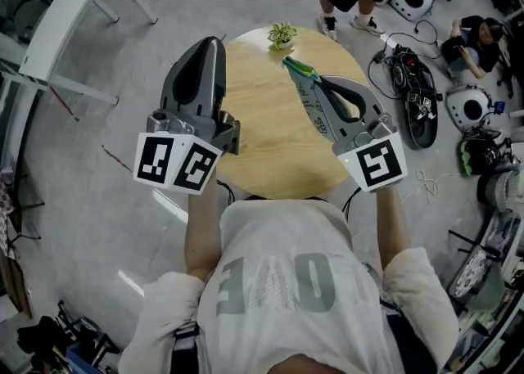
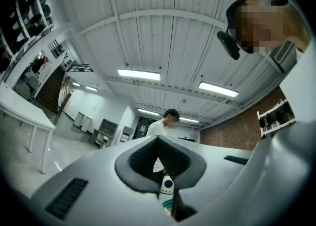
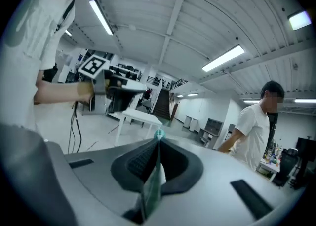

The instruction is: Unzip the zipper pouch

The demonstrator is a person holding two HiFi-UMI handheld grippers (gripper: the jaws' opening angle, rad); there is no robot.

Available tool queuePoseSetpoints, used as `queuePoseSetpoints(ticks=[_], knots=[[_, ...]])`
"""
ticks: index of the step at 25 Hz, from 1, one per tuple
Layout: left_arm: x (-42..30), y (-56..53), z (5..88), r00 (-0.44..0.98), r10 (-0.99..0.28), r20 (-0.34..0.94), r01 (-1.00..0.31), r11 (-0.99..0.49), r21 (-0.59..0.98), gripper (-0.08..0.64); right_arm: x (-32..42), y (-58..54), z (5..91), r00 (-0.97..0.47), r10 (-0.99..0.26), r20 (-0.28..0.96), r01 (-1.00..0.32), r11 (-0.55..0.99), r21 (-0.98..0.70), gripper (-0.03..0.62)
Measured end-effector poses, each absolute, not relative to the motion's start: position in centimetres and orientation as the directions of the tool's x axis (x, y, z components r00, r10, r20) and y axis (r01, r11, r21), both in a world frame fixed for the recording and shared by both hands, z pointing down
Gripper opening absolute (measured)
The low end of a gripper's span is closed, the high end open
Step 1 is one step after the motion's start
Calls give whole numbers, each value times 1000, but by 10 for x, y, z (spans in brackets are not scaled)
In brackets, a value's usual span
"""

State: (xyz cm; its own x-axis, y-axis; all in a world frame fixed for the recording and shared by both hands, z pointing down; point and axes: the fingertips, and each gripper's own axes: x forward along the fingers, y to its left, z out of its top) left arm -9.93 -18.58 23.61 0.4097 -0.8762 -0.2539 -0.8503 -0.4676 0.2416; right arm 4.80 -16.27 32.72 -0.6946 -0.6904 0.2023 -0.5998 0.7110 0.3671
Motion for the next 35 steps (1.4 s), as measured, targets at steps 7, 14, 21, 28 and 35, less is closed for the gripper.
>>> queuePoseSetpoints(ticks=[7,14,21,28,35], knots=[[-94,-165,244,382,-895,-228,-905,-412,101,26,69,-205,401,-527,-752,396,-558,658,507,32],[-105,-154,259,353,-914,-199,-924,-374,80,26,65,-208,490,-397,-738,546,-432,675,598,32],[-125,-146,264,301,-935,-188,-941,-323,100,26,25,-181,561,-424,-652,629,-397,758,518,34],[-137,-137,264,270,-945,-184,-953,-290,90,26,-6,-160,601,-447,-576,685,-424,810,405,35],[-149,-129,267,238,-955,-177,-961,-258,96,26,-19,-146,620,-468,-524,712,-440,837,326,86]])
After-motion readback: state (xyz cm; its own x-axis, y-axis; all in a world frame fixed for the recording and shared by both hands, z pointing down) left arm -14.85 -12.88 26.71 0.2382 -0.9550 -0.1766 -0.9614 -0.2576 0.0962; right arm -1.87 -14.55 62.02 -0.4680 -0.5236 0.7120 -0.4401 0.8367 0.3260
